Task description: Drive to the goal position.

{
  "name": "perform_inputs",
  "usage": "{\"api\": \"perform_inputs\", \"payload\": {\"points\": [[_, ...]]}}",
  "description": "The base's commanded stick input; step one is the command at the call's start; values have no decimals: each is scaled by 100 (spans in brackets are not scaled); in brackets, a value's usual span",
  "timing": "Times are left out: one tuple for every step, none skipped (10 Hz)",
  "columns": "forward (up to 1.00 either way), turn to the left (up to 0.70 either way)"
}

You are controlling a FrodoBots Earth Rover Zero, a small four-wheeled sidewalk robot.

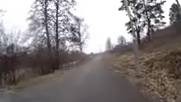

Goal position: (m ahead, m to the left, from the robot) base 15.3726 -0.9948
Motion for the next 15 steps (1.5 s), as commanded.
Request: {"api": "perform_inputs", "payload": {"points": [[70, 0], [70, 0], [70, 0], [70, 0], [70, 0], [70, 0], [70, 0], [70, 0], [70, 0], [70, 0], [70, 0], [70, 0], [70, 0], [70, 0], [70, 0]]}}
